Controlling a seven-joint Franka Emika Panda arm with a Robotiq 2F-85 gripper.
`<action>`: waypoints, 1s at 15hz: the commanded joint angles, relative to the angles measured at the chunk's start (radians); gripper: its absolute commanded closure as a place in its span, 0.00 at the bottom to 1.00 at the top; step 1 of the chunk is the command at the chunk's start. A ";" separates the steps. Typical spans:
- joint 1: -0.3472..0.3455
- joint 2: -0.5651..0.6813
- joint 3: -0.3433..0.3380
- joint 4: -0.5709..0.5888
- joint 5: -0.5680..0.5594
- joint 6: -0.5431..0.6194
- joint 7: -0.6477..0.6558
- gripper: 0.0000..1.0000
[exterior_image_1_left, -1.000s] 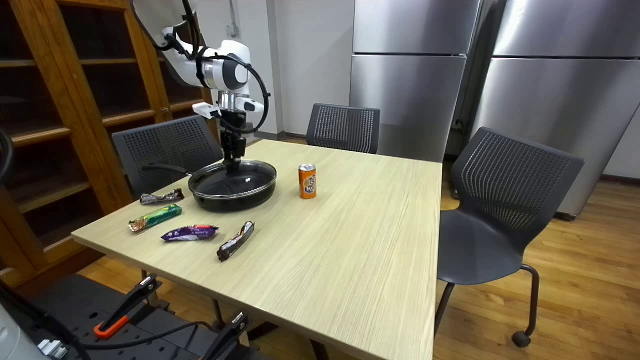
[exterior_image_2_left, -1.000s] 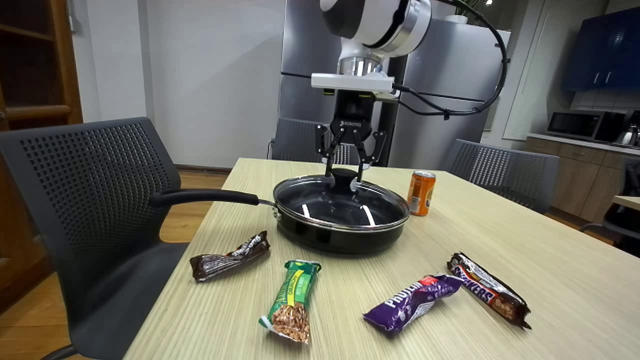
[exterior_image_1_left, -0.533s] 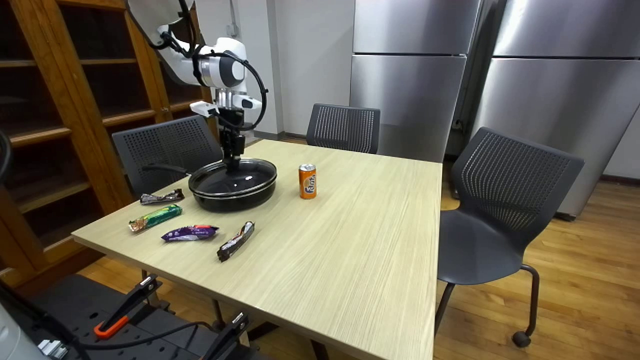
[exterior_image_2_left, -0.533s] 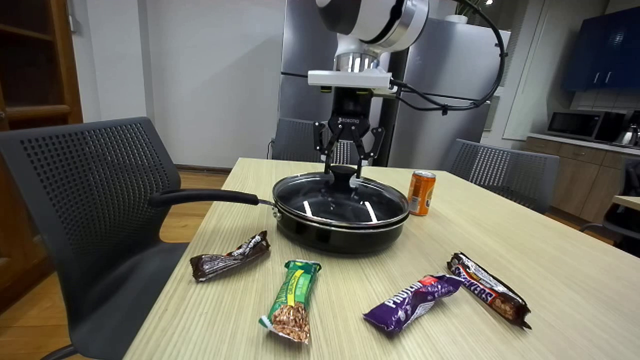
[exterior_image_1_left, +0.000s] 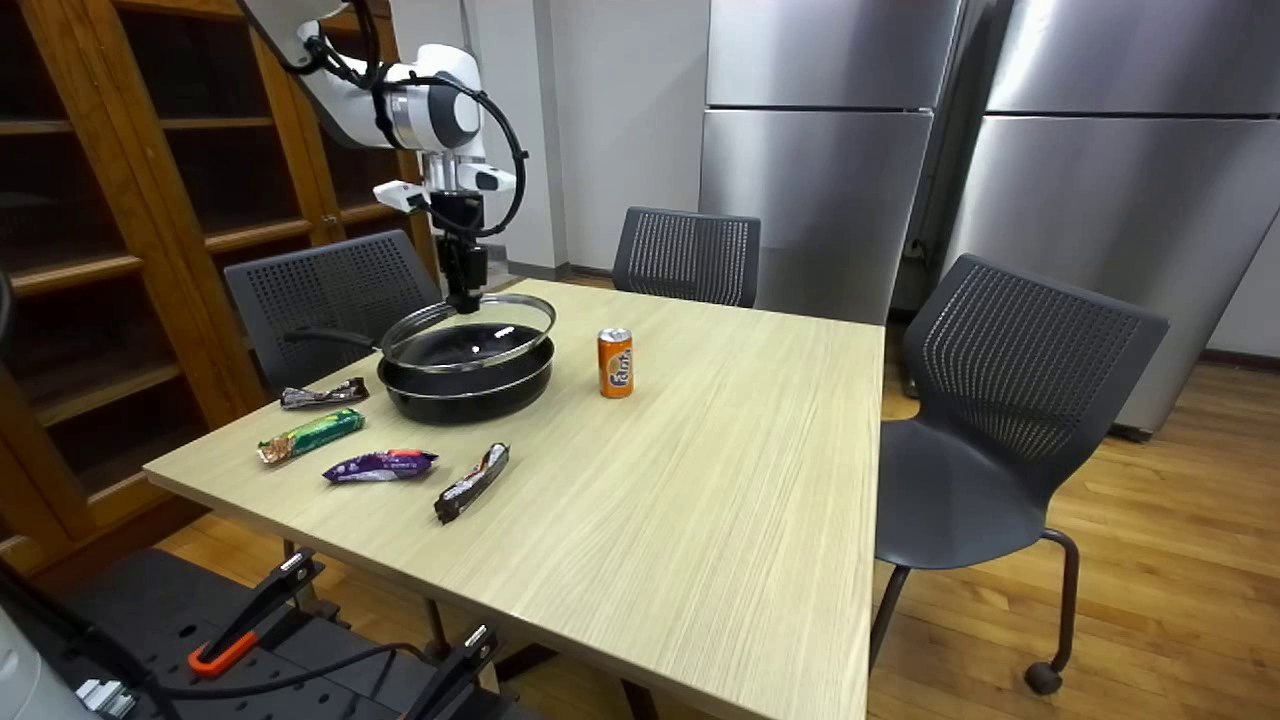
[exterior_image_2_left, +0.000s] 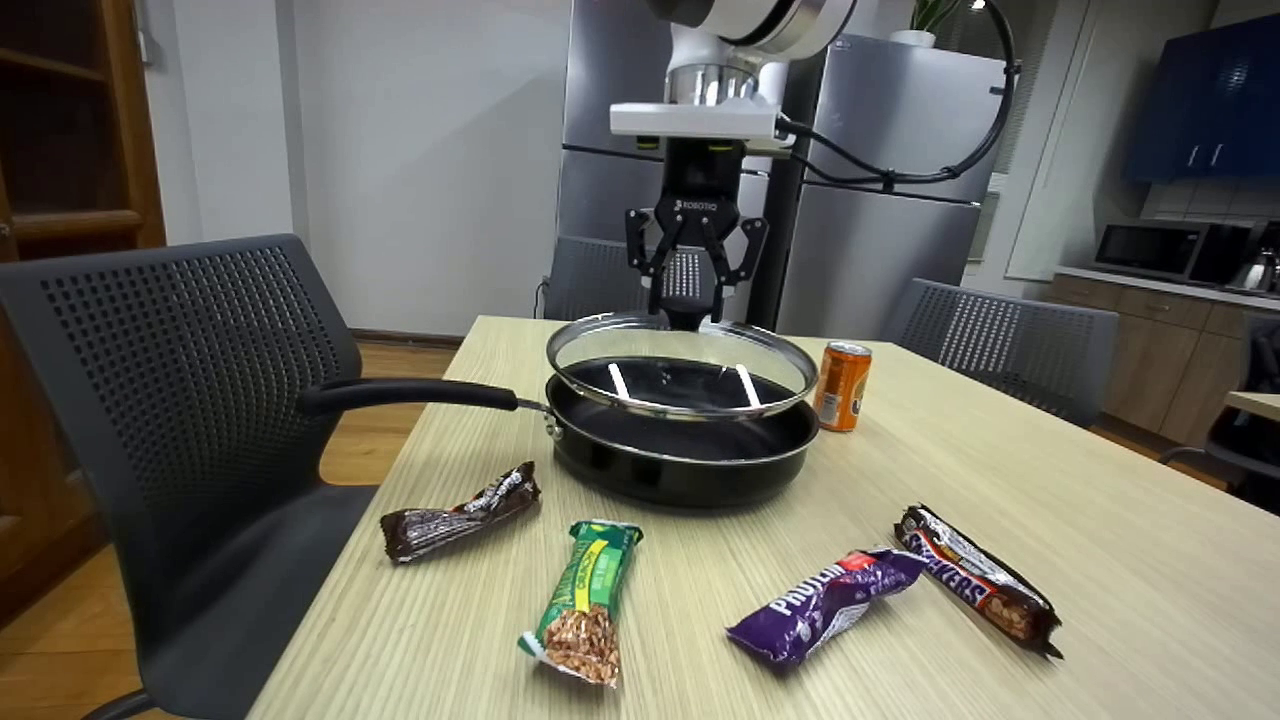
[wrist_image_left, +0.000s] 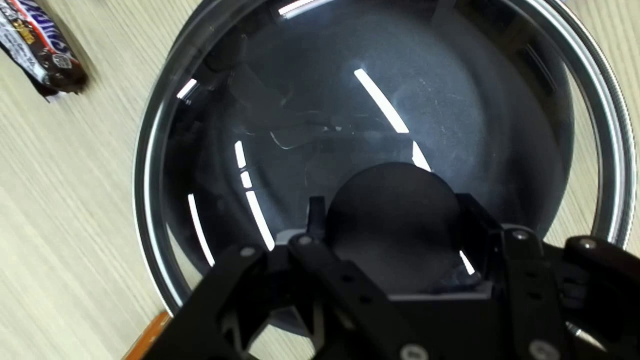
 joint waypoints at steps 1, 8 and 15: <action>0.001 -0.094 -0.009 -0.075 -0.022 0.019 0.030 0.61; -0.025 -0.194 -0.026 -0.194 -0.036 0.077 0.007 0.61; -0.068 -0.317 -0.043 -0.349 -0.038 0.169 -0.003 0.61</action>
